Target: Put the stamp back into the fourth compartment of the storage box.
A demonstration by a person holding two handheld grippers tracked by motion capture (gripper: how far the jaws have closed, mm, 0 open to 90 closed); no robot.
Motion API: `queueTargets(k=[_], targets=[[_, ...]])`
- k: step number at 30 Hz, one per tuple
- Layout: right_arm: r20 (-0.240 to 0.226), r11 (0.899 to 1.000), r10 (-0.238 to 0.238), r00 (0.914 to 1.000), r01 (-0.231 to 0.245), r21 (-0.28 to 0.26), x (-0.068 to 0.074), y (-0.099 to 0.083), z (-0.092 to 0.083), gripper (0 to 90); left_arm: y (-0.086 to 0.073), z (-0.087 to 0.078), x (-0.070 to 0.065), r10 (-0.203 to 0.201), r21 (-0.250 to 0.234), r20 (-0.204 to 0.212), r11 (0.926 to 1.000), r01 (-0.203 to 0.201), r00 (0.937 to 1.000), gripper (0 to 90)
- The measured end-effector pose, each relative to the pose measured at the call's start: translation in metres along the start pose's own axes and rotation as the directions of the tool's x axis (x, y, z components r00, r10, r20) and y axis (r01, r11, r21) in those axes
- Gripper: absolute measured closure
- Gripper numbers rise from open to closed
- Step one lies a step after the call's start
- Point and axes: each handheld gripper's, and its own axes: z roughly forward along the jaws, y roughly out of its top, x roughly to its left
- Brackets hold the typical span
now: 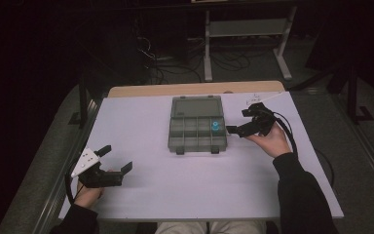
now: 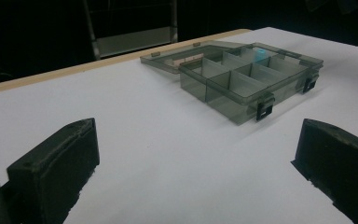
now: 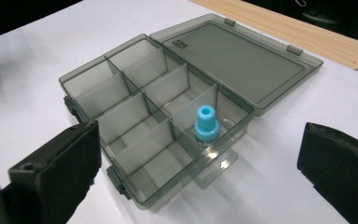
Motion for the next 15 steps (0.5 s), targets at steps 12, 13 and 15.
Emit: queueTargets(k=[12,13,15], targets=[[0.011,0.999,0.022,0.9997,-0.022,-0.034,-0.001,-0.019,-0.013,0.0,0.000,0.000,0.000,-0.002,0.003,-0.003,1.0000,0.002,1.0000,0.0],[0.005,0.999,0.024,0.9997,-0.024,-0.038,0.000,-0.022,-0.015,0.0,0.000,0.000,0.000,-0.002,0.004,-0.003,1.0000,0.002,1.0000,0.0],[0.003,0.999,0.028,0.9996,-0.027,-0.038,0.000,-0.024,-0.016,0.0,0.000,0.000,0.000,-0.002,0.003,-0.003,1.0000,0.002,1.0000,0.0]])
